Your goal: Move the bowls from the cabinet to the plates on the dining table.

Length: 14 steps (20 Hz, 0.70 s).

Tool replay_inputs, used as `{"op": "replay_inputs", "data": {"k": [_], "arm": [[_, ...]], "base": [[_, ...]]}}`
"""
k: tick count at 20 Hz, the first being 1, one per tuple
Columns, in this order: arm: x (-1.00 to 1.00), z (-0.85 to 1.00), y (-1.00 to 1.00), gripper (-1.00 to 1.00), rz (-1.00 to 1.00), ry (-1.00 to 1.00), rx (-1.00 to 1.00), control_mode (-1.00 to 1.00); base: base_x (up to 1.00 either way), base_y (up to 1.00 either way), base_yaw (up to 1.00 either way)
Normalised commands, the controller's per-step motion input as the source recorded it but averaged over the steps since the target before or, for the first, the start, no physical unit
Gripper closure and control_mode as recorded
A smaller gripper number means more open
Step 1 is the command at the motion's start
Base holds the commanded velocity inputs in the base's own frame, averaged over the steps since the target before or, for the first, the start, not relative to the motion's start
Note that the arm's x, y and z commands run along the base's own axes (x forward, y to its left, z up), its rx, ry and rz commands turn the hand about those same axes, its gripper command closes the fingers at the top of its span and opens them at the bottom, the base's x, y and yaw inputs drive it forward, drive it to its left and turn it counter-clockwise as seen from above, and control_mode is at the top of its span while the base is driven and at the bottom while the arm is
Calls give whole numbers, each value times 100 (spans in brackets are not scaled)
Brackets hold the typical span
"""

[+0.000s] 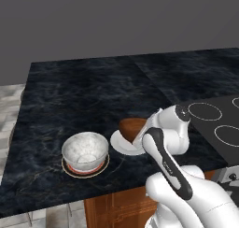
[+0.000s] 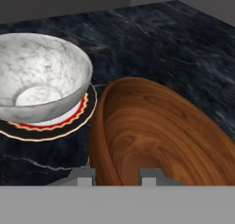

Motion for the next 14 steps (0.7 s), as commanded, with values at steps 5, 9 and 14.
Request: {"op": "replay_inputs", "data": {"k": [5,9,14], "arm": [[15,-11,4,100,0,0,-3,-100],[16,-20,1,100,0,0,-1,-100],[19,-30,0,100,0,0,0,-100]], "base": [[0,0,0],[0,0,0],[0,0,0]]}}
